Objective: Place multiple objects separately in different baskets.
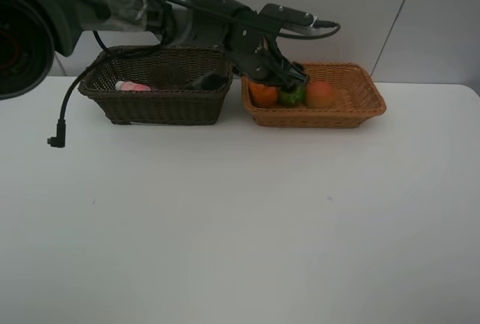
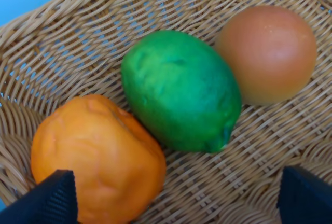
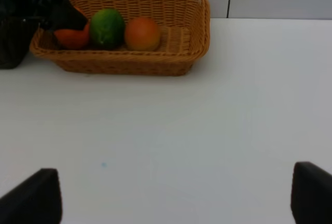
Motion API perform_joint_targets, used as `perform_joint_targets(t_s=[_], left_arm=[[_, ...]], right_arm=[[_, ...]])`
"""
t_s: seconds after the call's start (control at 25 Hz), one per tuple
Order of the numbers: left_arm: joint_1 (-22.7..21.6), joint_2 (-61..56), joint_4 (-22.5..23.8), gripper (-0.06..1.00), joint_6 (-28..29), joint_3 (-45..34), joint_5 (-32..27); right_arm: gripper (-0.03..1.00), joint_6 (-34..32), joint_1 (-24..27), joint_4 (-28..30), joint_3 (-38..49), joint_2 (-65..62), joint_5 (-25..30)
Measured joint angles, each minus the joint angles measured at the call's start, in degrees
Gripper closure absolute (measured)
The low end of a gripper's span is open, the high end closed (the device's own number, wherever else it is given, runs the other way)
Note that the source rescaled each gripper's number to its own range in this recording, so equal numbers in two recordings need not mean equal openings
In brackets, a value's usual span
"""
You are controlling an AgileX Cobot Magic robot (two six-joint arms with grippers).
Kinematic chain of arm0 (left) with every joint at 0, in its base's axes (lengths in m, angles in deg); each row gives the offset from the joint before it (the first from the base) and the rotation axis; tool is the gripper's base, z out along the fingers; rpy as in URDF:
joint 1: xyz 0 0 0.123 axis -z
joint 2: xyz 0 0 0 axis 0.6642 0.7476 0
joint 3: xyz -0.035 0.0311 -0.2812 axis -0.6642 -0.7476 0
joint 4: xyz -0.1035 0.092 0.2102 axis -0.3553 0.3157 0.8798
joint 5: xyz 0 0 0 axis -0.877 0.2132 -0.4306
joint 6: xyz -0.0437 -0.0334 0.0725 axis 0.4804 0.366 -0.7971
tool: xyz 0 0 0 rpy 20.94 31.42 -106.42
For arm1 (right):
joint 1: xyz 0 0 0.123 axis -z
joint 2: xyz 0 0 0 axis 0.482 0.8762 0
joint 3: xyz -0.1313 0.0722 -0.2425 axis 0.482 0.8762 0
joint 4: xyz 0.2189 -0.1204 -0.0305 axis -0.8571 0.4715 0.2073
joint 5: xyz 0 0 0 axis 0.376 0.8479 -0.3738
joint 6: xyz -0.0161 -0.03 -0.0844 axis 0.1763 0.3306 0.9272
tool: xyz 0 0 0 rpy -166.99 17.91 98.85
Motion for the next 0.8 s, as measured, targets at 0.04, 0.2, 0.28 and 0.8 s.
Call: perform_joint_targets(t_s=[0.04,0.2,0.28,0.8], left_arm=[[0.00,-0.63,0.00,-0.06,0.00,0.00,-0.64],[-0.60,-5.22,-1.96,-0.06,-0.46,0.00,-6.95],[-1.53,-8.22,-2.85,-0.06,-1.25,0.00,-11.41],[-20.23,-39.55,-4.83,-0.06,-5.59,-23.11,-26.76]], right_arm=[[0.03,0.00,0.00,0.00,0.00,0.00,0.00],[0.03,0.00,0.00,0.00,0.00,0.00,0.00],[0.03,0.00,0.00,0.00,0.00,0.00,0.00],[0.03,0.00,0.00,0.00,0.00,0.00,0.00]])
